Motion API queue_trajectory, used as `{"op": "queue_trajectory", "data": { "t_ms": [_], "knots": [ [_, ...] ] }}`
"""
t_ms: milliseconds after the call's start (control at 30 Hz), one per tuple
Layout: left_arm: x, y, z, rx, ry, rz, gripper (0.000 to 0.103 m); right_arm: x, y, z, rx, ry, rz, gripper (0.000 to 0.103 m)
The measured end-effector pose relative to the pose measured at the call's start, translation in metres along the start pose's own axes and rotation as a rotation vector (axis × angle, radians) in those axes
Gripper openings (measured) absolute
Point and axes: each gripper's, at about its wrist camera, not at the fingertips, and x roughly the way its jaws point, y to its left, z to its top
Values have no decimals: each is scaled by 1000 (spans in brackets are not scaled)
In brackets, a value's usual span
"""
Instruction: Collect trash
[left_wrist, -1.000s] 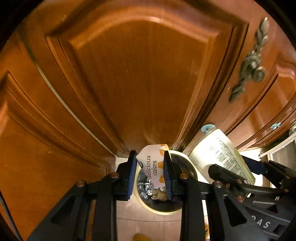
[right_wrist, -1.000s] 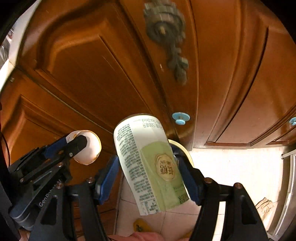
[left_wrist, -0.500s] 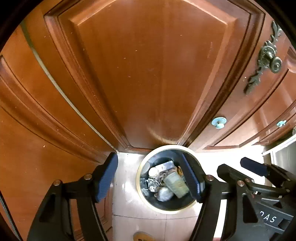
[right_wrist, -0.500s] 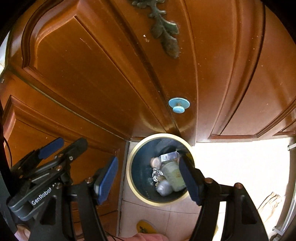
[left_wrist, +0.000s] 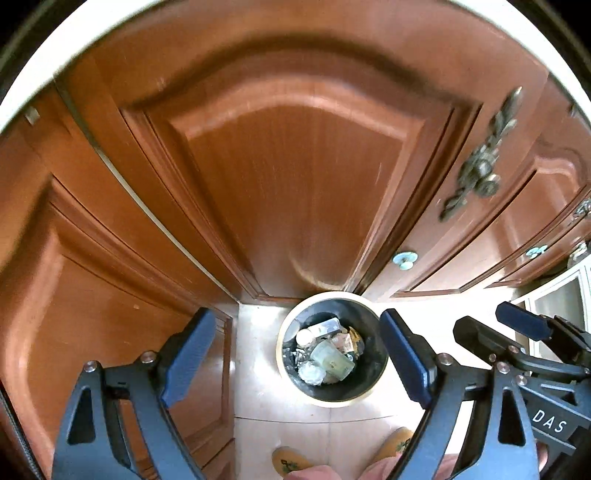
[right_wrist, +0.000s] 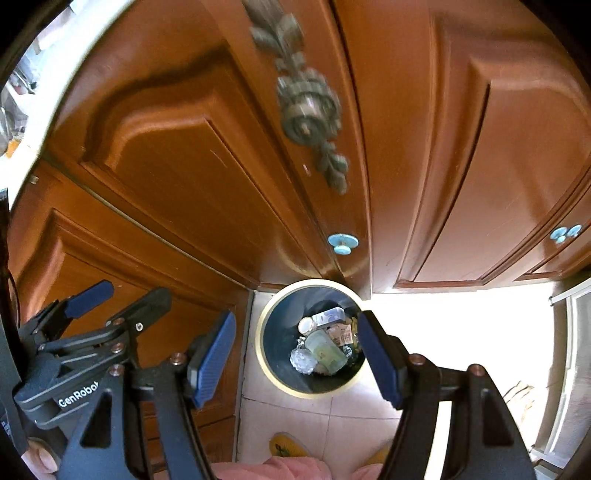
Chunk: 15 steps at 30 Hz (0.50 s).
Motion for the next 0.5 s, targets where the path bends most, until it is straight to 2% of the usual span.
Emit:
{"op": "queue_trajectory", "data": {
  "t_ms": [200,500],
  "knots": [
    [-52,8,26,-3,-11,-11,89,-49,17,20,-31,-33,-18,69],
    [-143,15,67,5,-40,-26,93,-144,52,59,-93,-85,-42,69]
  ]
}}
